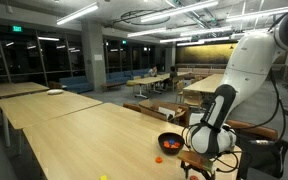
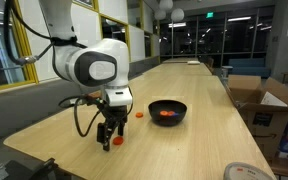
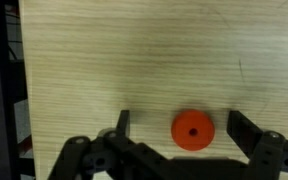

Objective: Pick up the orange tokens from the table and put them in the bowl.

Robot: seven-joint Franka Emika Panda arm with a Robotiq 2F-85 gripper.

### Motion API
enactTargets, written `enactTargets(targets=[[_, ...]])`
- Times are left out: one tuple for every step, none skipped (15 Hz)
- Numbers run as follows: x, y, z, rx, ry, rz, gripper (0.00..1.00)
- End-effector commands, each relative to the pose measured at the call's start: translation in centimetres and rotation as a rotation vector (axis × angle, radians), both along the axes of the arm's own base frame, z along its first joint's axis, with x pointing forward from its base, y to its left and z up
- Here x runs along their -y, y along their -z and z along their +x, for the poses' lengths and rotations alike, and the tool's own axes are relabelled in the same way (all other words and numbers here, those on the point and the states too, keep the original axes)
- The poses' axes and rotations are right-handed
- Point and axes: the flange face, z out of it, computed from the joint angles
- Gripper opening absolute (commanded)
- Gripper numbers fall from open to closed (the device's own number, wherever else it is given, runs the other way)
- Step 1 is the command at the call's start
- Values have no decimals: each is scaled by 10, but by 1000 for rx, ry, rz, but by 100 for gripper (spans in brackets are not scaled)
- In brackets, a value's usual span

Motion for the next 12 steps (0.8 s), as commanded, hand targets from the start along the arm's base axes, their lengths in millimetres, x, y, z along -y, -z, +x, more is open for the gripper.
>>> enactTargets(targets=[[-1,-10,2,15,3,-23,73],[0,-10,2,13,1,-28,66],[0,-11,3,14,0,-31,58],[0,-13,4,19,-3,-36,49],[0,-15,4,23,-4,-39,42],[0,-15,5,23,-4,-43,35],[0,-16,6,23,-6,-47,27],[0,-17,6,23,-7,-50,19],[0,-18,7,24,-8,-54,20],[1,-21,7,29,-10,-61,22],[2,-25,8,35,-10,-67,22],[4,-32,9,45,-10,-78,22]])
